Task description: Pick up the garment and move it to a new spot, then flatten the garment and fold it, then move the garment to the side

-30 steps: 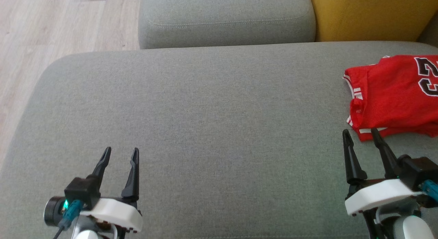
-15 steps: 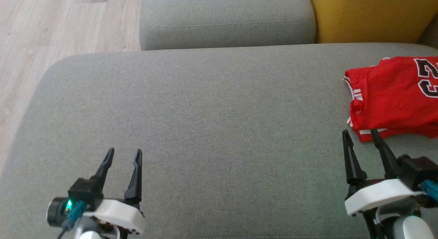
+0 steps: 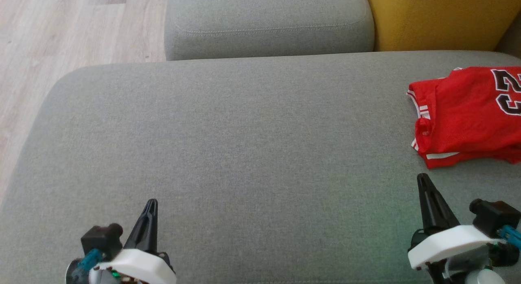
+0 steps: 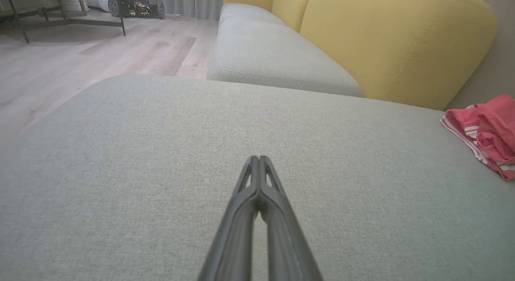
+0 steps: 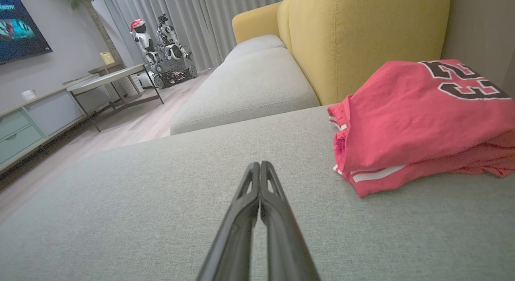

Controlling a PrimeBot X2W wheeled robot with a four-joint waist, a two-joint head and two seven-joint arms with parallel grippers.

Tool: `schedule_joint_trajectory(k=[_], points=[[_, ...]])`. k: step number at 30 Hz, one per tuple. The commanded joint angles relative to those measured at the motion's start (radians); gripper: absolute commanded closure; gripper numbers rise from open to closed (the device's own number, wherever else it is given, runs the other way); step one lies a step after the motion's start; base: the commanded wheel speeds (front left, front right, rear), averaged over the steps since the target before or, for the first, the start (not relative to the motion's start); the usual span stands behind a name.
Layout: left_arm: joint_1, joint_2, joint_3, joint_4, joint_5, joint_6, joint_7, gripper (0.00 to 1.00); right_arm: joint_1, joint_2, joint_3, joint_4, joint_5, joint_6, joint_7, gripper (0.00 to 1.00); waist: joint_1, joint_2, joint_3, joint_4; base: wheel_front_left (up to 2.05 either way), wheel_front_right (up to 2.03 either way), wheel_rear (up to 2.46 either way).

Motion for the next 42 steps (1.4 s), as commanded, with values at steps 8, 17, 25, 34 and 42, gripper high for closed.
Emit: schedule_joint_trajectory(k=[8, 17, 25, 34, 42], points=[[-0.058, -0.005, 0.054, -0.016, -0.109, -0.025, 0.023, 1.0, -0.059, -0.009, -0.007, -0.01, 0.125, 0.0, 0.001, 1.0, 0.0, -0.0001, 0.002, -0.003, 0.0, 0.0, 0.0], [-0.069, -0.015, 0.08, -0.007, -0.195, -0.043, 0.042, 1.0, -0.071, -0.012, -0.009, 0.007, 0.221, 0.0, 0.002, 1.0, 0.0, -0.0001, 0.005, -0.006, 0.0, 0.0, 0.0], [-0.079, -0.027, 0.11, 0.001, -0.29, -0.064, 0.063, 1.0, -0.084, -0.015, -0.013, 0.025, 0.328, 0.0, 0.004, 1.0, 0.0, -0.0001, 0.007, -0.009, 0.0, 0.0, 0.0], [-0.09, -0.039, 0.14, 0.008, -0.385, -0.084, 0.086, 1.0, -0.097, -0.017, -0.018, 0.044, 0.435, 0.0, 0.007, 1.0, 0.0, -0.0001, 0.01, -0.012, 0.0, 0.0, 0.0], [-0.099, -0.051, 0.168, 0.015, -0.47, -0.102, 0.106, 1.0, -0.109, -0.018, -0.023, 0.061, 0.53, 0.0, 0.01, 1.0, 0.0, -0.0001, 0.012, -0.014, 0.0, 0.0, 0.0]])
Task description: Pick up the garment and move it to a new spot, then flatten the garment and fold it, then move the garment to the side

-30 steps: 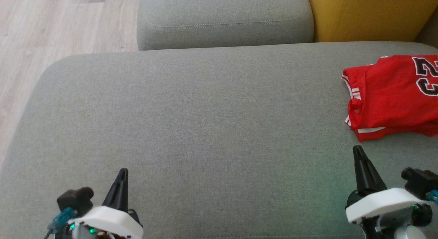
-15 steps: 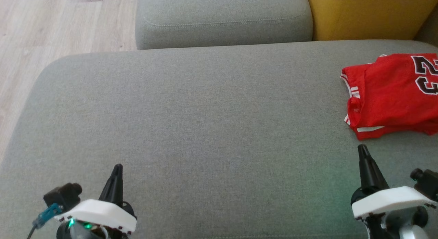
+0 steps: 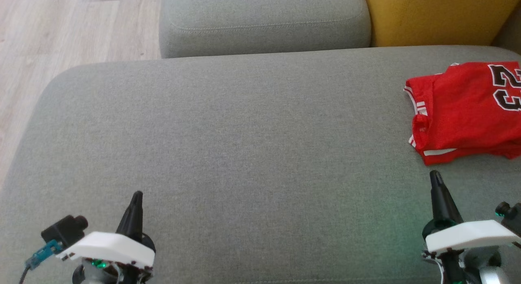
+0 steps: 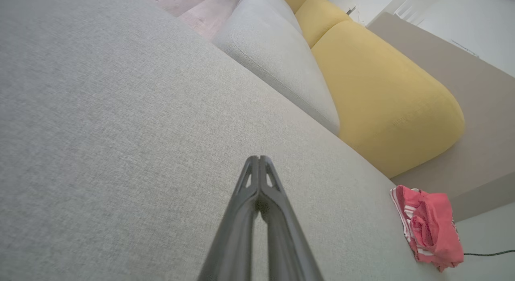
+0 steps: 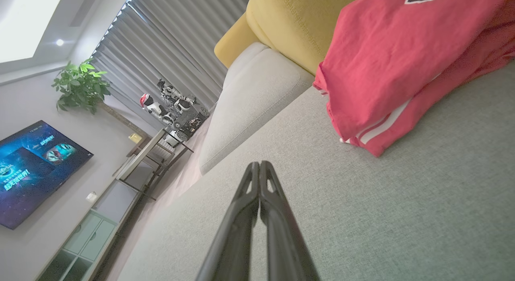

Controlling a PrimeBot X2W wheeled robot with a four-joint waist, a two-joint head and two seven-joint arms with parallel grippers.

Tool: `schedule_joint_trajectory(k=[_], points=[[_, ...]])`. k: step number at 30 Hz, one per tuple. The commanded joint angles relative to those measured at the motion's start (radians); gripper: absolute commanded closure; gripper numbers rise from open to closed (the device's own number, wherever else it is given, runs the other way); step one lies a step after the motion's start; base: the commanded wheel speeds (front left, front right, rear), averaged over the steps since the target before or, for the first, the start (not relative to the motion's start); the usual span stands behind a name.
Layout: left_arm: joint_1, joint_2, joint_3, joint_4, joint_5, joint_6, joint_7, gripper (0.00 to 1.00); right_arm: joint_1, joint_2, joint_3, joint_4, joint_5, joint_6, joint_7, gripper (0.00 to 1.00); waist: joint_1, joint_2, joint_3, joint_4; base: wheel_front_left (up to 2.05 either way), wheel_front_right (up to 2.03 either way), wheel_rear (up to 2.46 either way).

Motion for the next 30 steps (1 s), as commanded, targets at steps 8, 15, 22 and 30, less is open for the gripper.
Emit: schedule_joint_trajectory(k=[8, 15, 22, 30], points=[[-0.068, -0.007, 0.064, -0.019, -0.099, -0.025, 0.025, 1.0, -0.075, -0.018, -0.002, -0.011, 0.114, 0.0, 0.005, 1.0, 0.0, -0.0001, 0.002, -0.003, 0.0, 0.0, 0.0], [-0.075, -0.016, 0.086, -0.014, -0.161, -0.039, 0.041, 1.0, -0.084, -0.019, -0.006, 0.002, 0.185, 0.0, 0.008, 1.0, 0.0, -0.0001, 0.004, -0.005, 0.0, 0.0, 0.0], [-0.084, -0.026, 0.111, -0.007, -0.234, -0.054, 0.059, 1.0, -0.094, -0.019, -0.011, 0.016, 0.267, 0.0, 0.011, 1.0, 0.0, -0.0001, 0.006, -0.007, 0.0, 0.0, 0.0], [-0.093, -0.039, 0.141, 0.0, -0.317, -0.072, 0.081, 1.0, -0.106, -0.02, -0.017, 0.033, 0.36, 0.0, 0.015, 1.0, 0.0, -0.0001, 0.008, -0.01, 0.0, 0.0, 0.0]])
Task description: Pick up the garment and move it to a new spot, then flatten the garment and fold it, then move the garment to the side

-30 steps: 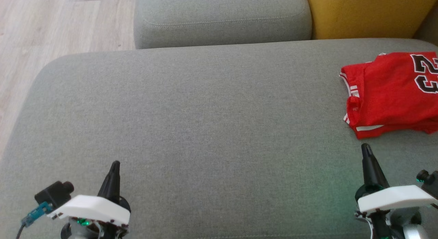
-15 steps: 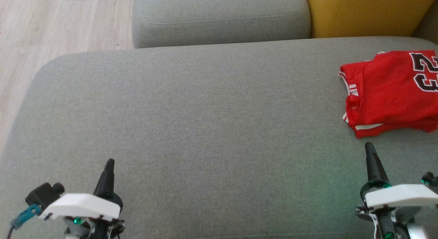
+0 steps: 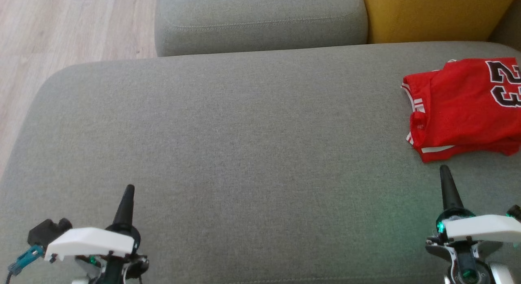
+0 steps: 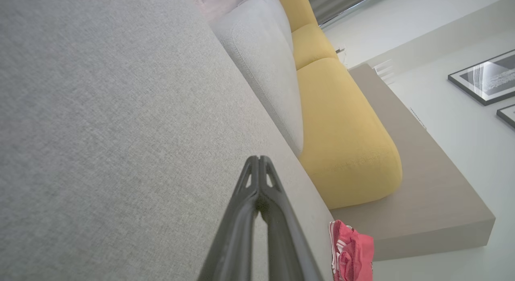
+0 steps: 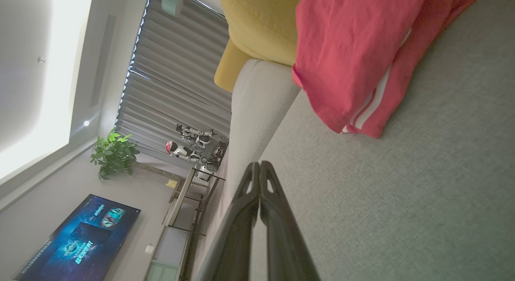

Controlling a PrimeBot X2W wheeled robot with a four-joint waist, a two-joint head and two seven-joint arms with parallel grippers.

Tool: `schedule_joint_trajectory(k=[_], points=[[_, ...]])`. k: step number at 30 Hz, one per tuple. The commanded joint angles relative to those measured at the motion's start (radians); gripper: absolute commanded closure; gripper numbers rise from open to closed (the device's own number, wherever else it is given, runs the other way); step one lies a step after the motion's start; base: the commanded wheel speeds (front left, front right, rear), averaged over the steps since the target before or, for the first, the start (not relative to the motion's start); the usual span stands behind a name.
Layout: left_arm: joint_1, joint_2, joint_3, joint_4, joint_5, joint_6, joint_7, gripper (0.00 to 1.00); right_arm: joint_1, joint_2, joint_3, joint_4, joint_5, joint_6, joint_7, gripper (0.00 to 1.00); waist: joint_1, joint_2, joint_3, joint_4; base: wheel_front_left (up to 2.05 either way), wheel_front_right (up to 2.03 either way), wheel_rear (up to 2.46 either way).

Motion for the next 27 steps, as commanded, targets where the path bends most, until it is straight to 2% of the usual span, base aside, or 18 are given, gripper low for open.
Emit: schedule_joint_trajectory(k=[1, 27], points=[[-0.067, 0.007, 0.047, -0.026, -0.029, -0.011, 0.009, 1.0, -0.06, -0.019, 0.01, -0.025, 0.034, 0.0, 0.003, 1.0, 0.0, 0.0, 0.0, 0.0, 0.0, 0.0, 0.0], [-0.098, -0.035, 0.143, -0.001, -0.297, -0.069, 0.08, 1.0, -0.099, -0.019, -0.011, 0.03, 0.336, -0.001, 0.017, 1.0, 0.0, 0.0, 0.008, -0.009, 0.0, 0.0, 0.0]])
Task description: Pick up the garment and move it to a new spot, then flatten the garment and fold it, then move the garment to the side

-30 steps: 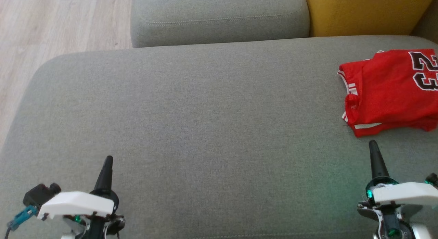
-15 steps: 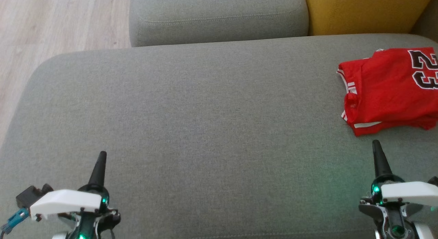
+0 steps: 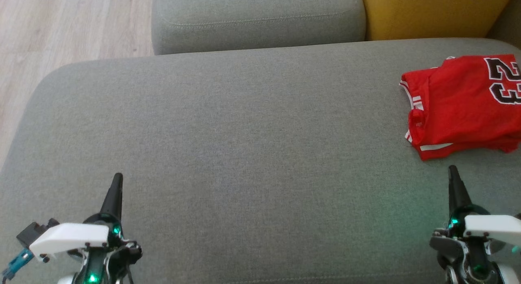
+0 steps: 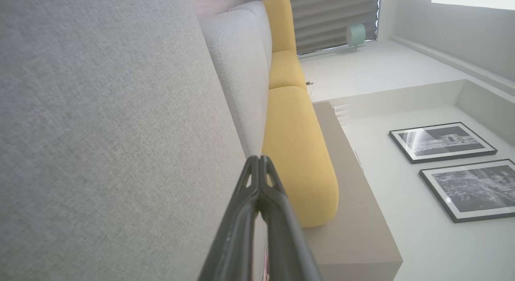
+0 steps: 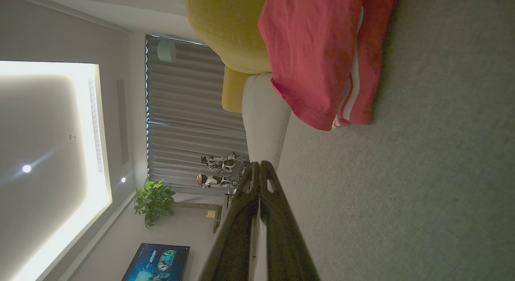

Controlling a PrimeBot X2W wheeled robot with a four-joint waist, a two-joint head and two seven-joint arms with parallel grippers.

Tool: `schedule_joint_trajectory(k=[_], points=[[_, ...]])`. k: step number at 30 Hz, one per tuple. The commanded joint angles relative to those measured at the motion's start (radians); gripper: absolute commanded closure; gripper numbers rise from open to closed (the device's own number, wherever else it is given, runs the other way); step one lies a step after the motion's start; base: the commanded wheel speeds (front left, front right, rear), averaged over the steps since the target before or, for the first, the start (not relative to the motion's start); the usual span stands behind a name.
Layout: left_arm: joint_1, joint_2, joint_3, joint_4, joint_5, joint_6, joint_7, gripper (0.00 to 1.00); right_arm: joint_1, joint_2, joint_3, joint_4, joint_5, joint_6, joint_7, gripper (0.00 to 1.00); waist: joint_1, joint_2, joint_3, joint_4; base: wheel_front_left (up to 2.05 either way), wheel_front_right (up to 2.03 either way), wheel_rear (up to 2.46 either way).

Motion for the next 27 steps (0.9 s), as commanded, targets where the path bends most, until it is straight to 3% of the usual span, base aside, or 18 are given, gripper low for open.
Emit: schedule_joint_trajectory(k=[1, 15, 27], points=[[-0.058, 0.003, 0.05, -0.026, -0.029, -0.012, 0.012, 1.0, -0.065, -0.019, 0.014, -0.027, 0.037, -0.001, 0.008, 1.0, 0.0, 0.0, 0.0, -0.001, 0.0, 0.0, 0.0], [-0.075, -0.02, 0.103, -0.013, -0.173, -0.044, 0.051, 1.0, -0.086, -0.019, 0.002, 0.003, 0.199, -0.001, 0.017, 1.0, 0.0, 0.0, 0.004, -0.005, 0.0, 0.0, 0.0], [-0.075, -0.023, 0.108, -0.013, -0.174, -0.044, 0.054, 1.0, -0.086, -0.016, -0.002, 0.003, 0.201, -0.001, 0.019, 1.0, 0.0, 0.0, 0.004, -0.005, 0.0, 0.0, 0.0]])
